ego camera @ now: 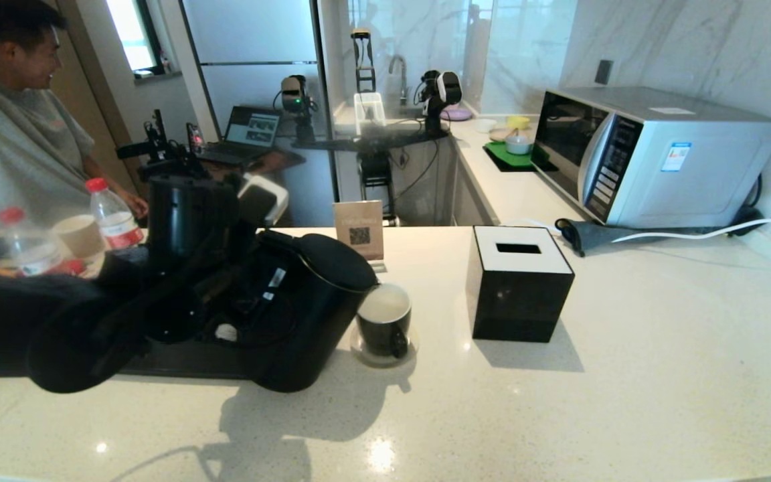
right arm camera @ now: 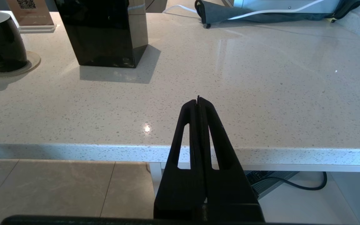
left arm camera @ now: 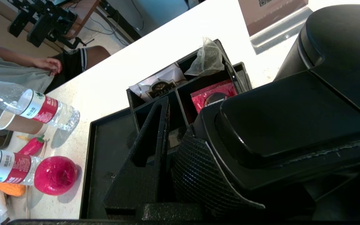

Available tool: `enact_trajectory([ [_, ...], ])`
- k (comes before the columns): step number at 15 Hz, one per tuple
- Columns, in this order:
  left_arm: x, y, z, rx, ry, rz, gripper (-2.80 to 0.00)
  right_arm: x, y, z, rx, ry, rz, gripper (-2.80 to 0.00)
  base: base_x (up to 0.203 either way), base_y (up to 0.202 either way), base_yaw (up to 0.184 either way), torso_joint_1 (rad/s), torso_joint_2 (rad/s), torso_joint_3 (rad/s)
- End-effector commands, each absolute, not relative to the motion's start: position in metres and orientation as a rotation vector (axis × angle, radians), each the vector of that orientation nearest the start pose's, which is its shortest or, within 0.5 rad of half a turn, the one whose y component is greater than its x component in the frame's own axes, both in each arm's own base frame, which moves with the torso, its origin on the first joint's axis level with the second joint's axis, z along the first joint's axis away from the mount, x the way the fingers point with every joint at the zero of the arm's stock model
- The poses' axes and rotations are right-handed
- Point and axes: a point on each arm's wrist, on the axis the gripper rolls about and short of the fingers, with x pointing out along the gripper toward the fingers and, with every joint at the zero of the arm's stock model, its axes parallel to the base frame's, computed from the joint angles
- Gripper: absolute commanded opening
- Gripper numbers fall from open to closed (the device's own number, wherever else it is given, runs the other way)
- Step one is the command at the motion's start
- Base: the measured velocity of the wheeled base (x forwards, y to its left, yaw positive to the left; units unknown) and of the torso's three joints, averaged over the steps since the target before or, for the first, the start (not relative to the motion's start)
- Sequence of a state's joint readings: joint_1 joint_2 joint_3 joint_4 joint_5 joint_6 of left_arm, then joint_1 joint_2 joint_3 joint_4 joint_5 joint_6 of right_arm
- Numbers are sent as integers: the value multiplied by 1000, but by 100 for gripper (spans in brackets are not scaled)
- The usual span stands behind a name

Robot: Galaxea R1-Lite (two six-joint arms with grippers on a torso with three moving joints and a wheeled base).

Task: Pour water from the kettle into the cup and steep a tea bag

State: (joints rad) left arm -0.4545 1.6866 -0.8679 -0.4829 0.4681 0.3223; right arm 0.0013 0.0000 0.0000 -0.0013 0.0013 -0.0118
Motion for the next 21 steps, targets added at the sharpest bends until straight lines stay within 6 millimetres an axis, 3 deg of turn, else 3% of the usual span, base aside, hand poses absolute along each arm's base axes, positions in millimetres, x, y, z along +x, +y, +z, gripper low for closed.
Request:
enact_trajectory([
  [1, 277, -124, 195, 460, 280, -29, -280, -23, 0, 76, -12, -2, 3, -280, 0, 0, 0, 0, 0, 0],
  [21, 276, -122, 202, 529, 289, -29, -280, -23, 0, 76, -12, -2, 3, -280, 0, 0, 0, 0, 0, 0],
])
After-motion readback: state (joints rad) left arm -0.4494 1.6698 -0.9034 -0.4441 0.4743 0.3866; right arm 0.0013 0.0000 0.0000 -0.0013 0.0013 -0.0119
